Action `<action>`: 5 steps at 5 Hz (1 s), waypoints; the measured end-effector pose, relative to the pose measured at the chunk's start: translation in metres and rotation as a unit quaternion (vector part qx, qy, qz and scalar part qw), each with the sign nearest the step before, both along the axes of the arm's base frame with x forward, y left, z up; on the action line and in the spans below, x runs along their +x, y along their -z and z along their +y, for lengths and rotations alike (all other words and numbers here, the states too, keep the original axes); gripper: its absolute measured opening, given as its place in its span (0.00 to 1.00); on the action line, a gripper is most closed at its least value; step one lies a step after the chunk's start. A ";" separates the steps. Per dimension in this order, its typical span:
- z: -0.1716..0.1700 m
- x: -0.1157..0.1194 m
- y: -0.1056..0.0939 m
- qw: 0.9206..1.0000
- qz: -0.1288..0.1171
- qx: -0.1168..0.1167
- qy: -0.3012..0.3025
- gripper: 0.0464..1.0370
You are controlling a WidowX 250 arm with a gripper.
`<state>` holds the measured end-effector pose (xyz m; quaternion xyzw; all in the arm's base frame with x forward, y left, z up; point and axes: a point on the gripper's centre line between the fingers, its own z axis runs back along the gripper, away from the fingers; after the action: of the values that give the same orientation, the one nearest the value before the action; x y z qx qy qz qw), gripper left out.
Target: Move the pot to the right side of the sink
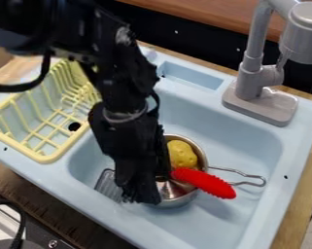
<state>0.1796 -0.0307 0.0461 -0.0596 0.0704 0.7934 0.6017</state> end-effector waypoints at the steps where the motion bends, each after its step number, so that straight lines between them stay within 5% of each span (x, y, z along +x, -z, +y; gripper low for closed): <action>1: -0.001 0.002 -0.008 1.000 0.001 -0.002 0.012 0.95; 2: 0.005 0.003 -0.028 0.997 -0.021 0.010 0.070 0.96; 3: 0.021 0.008 -0.038 0.982 -0.029 0.049 0.178 0.96; 4: 0.041 0.013 -0.040 0.950 -0.030 0.066 0.305 0.96; 5: 0.059 0.021 -0.045 0.902 -0.052 0.073 0.422 0.96</action>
<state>0.2002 0.0281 0.0913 -0.0208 -0.0007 0.4635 0.8859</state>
